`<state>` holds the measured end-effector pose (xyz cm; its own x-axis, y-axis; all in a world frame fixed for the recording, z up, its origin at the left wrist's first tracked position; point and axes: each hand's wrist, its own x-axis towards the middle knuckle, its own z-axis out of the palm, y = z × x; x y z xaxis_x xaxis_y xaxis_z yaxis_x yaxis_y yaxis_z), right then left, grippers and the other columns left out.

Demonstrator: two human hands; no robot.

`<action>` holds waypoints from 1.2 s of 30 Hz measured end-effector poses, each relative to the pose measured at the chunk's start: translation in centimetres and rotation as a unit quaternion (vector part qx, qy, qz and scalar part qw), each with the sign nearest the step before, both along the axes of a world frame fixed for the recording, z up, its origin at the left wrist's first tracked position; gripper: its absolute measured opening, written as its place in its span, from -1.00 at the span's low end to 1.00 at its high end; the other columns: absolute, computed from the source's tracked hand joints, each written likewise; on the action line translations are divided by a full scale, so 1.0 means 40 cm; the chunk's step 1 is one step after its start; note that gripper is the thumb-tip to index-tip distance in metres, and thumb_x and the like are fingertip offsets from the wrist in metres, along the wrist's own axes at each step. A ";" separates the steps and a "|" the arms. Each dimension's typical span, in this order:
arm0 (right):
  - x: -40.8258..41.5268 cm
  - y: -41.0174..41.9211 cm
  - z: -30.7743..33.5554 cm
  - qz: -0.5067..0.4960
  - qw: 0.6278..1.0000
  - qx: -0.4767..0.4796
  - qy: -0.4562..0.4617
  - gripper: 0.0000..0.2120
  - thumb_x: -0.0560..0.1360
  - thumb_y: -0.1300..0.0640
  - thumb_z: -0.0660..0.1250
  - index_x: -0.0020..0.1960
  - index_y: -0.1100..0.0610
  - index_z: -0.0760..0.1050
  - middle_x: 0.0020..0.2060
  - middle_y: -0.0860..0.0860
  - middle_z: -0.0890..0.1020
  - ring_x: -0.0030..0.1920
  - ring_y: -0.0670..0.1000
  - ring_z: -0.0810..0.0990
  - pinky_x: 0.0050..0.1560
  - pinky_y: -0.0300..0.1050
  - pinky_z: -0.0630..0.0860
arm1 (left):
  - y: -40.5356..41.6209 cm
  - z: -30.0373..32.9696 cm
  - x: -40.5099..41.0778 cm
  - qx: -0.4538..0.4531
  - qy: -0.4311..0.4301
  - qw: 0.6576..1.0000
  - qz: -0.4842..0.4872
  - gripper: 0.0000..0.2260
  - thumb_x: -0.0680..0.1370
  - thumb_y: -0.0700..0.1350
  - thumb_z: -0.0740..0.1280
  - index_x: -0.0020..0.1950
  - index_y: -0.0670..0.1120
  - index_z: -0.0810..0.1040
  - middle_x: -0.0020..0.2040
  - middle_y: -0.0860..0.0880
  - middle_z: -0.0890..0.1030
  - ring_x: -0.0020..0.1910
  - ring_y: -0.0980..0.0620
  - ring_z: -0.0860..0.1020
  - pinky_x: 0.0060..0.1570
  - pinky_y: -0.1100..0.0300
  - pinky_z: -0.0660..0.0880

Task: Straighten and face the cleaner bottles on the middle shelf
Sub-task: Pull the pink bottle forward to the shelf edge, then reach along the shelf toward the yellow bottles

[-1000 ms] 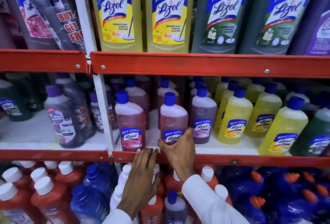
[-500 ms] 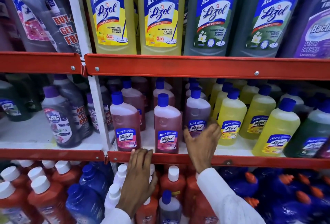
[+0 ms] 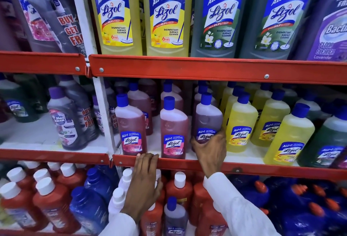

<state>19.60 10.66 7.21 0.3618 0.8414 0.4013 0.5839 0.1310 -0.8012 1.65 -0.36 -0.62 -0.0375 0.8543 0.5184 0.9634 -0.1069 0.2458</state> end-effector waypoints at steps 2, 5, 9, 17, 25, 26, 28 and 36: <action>0.006 -0.016 -0.006 -0.005 1.000 -0.004 -0.004 -0.15 0.12 -0.16 0.58 0.20 0.25 0.31 0.04 0.27 0.59 0.05 0.32 0.58 0.02 0.19 0.58 | 0.000 -0.001 -0.001 0.000 0.005 1.000 0.003 -0.40 0.40 -0.09 0.38 0.42 -0.14 0.32 0.33 -0.14 0.44 0.37 -0.17 0.38 0.54 -0.08 0.08; 0.017 -0.039 -0.015 0.004 1.000 -0.005 -0.009 -0.10 0.11 -0.17 0.57 0.24 0.23 0.27 0.07 0.24 0.58 0.06 0.30 0.57 0.03 0.18 0.59 | -0.001 -0.005 0.001 -0.002 0.008 1.000 0.007 -0.40 0.41 -0.09 0.38 0.43 -0.13 0.32 0.34 -0.14 0.44 0.38 -0.17 0.38 0.54 -0.09 0.09; 0.027 -0.063 -0.017 0.020 1.000 -0.004 0.002 0.00 0.09 -0.17 0.58 0.35 0.21 0.24 0.14 0.20 0.57 0.11 0.26 0.57 0.09 0.17 0.59 | 0.001 -0.005 0.002 -0.001 0.014 1.000 0.017 -0.40 0.43 -0.08 0.39 0.43 -0.13 0.31 0.34 -0.15 0.44 0.39 -0.17 0.37 0.54 -0.10 0.09; 0.037 -0.076 -0.014 0.046 0.999 -0.009 0.005 0.02 0.12 -0.18 0.56 0.41 0.16 0.19 0.19 0.18 0.55 0.16 0.23 0.54 0.13 0.14 0.58 | 0.004 -0.009 0.002 -0.002 0.017 1.000 0.020 -0.39 0.41 -0.08 0.37 0.44 -0.14 0.32 0.34 -0.15 0.44 0.40 -0.16 0.34 0.54 -0.10 0.09; 0.149 -0.059 -0.020 -0.009 0.992 0.106 0.071 -0.30 0.42 -0.11 0.31 0.44 0.18 0.19 0.33 0.21 0.43 0.30 0.21 0.40 0.29 0.13 0.44 | 0.007 -0.014 0.007 0.001 0.009 0.999 0.031 -0.42 0.43 -0.05 0.33 0.43 -0.13 0.32 0.35 -0.15 0.44 0.41 -0.17 0.34 0.54 -0.11 0.10; 0.169 -0.036 -0.017 -0.030 0.992 0.099 0.067 -0.29 0.43 -0.07 0.34 0.44 0.22 0.19 0.32 0.24 0.42 0.30 0.24 0.39 0.27 0.13 0.41 | 0.008 -0.015 0.009 0.002 0.008 1.000 0.030 -0.42 0.42 -0.06 0.33 0.43 -0.13 0.33 0.34 -0.15 0.44 0.40 -0.17 0.34 0.54 -0.12 0.11; 0.200 0.011 -0.012 -0.055 0.996 0.066 0.038 -0.21 0.38 -0.05 0.44 0.42 0.28 0.18 0.31 0.30 0.41 0.29 0.31 0.38 0.29 0.18 0.40 | 0.010 -0.015 0.011 0.006 0.008 0.999 0.031 -0.43 0.42 -0.05 0.32 0.42 -0.14 0.33 0.32 -0.15 0.44 0.39 -0.17 0.35 0.54 -0.14 0.11; 0.218 0.103 -0.010 -0.035 0.998 -0.019 0.043 0.11 0.17 -0.14 0.62 0.46 0.31 0.13 0.28 0.35 0.45 0.28 0.38 0.44 0.23 0.26 0.49 | 0.006 -0.009 0.017 0.003 -0.003 0.999 0.035 -0.44 0.42 -0.04 0.28 0.41 -0.14 0.33 0.33 -0.14 0.43 0.39 -0.17 0.34 0.54 -0.12 0.09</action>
<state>28.31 14.77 6.83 0.4518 0.8273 0.3338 0.5195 0.0602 -0.8523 2.33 -0.11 -0.96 -0.1001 0.8459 0.5239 0.9671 -0.0410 0.2510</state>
